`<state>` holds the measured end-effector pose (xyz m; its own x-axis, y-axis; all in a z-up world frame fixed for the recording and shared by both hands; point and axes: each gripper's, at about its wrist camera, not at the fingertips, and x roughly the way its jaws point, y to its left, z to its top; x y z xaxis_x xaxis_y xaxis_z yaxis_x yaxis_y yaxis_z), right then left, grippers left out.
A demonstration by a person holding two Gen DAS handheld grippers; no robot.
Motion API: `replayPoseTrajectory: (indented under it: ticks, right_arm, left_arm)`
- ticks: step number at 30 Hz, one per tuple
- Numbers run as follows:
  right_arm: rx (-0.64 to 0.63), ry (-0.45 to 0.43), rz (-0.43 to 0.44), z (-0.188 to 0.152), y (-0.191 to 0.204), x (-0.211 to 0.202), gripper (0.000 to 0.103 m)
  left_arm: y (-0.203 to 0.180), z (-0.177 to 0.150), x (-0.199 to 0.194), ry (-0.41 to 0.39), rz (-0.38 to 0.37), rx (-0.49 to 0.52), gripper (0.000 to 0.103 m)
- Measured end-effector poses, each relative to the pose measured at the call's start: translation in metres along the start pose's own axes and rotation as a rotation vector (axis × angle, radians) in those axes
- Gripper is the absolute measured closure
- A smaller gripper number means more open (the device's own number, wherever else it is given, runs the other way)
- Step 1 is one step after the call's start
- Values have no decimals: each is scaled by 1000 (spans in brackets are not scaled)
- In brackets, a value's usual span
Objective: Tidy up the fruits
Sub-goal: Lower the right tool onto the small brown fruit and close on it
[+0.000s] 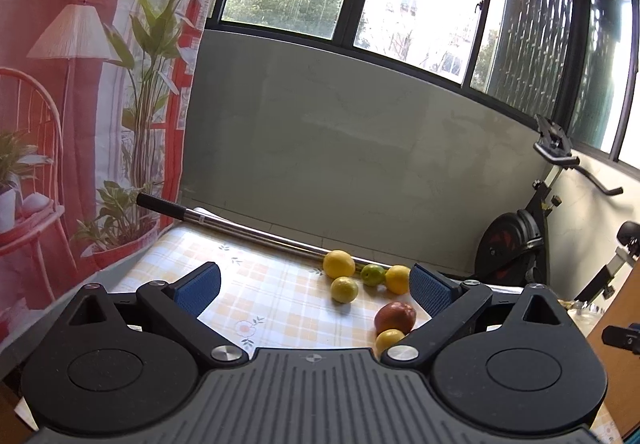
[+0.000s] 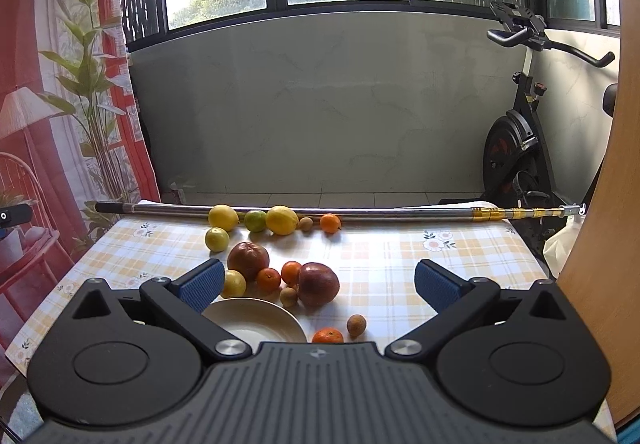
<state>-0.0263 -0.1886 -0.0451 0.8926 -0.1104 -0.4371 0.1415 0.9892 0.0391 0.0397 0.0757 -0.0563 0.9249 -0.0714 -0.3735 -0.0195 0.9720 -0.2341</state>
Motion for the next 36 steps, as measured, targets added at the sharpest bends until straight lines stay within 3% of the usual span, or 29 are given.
replayPoseTrajectory:
  ticks: [5,10,13,20,23,30,36]
  right_arm:
    - [15,18,2,1,-14,10,2]
    - [21,48,-1,-1,-26,28,8]
    - [21,79,9,-2,-32,43,13]
    - [37,142,34,-7,-38,79,16]
    - [30,183,28,-9,-39,102,17]
    - [53,271,8,-16,-46,149,28]
    - [73,316,-35,-25,-60,184,49]
  left_arm:
    - [0,-2,12,30,15,-42,2]
    - [-11,0,34,106,81,101,5]
    - [-10,0,44,111,82,125,5]
    - [3,-2,80,200,38,70,5]
    - [10,-3,98,242,54,47,5]
    - [19,-9,127,257,53,73,5]
    - [13,-13,142,265,10,116,6]
